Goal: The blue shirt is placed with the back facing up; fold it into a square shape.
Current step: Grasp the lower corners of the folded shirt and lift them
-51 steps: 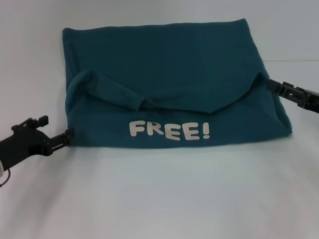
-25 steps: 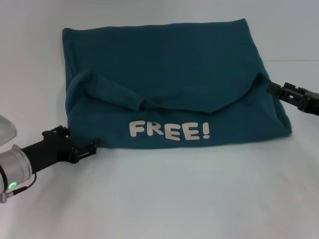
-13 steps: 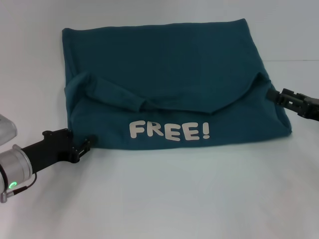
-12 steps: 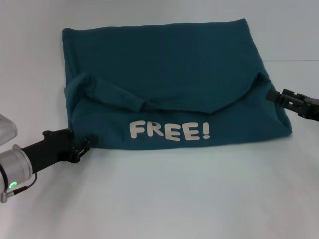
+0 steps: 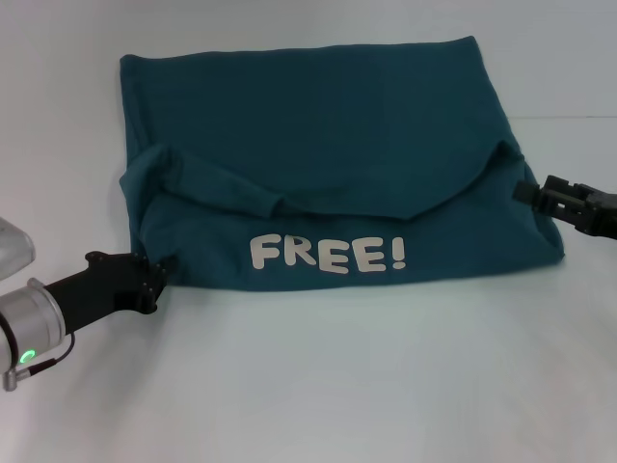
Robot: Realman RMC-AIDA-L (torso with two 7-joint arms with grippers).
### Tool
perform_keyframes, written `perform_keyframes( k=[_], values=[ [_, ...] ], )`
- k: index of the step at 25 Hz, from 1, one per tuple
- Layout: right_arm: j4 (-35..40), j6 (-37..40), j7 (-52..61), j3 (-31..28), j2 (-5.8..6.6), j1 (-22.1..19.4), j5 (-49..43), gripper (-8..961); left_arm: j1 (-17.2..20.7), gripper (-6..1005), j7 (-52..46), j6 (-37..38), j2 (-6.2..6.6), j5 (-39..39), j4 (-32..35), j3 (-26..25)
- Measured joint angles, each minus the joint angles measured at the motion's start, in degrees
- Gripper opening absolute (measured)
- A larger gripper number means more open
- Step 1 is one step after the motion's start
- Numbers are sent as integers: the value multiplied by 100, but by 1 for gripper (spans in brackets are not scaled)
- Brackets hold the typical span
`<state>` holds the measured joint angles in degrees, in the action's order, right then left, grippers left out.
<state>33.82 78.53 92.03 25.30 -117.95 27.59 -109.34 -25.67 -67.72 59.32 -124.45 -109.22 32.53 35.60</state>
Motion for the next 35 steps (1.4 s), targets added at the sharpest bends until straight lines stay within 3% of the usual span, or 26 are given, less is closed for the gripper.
perform_keyframes(
  k=[5, 12, 18, 28, 35],
  values=[
    [10, -2, -24, 58, 22, -18, -27, 821, 0, 39, -36, 113, 0, 50, -1, 0],
    [17, -56, 292, 81, 214, -35, -334, 820, 62, 39, -97, 481, 16, 77, 114, -39],
    [127, -178, 415, 81, 275, 2, -678, 820, 71, 40, -106, 578, 18, 36, 166, 20],
    [544, -791, 1327, 178, 244, 305, -1740, 819, 33, 39, -109, 564, 26, 2, 174, 41],
    [483, -1106, 1379, 309, 202, 397, -1852, 818, 17, 39, -110, 532, 26, -26, 163, 47]
  ],
)
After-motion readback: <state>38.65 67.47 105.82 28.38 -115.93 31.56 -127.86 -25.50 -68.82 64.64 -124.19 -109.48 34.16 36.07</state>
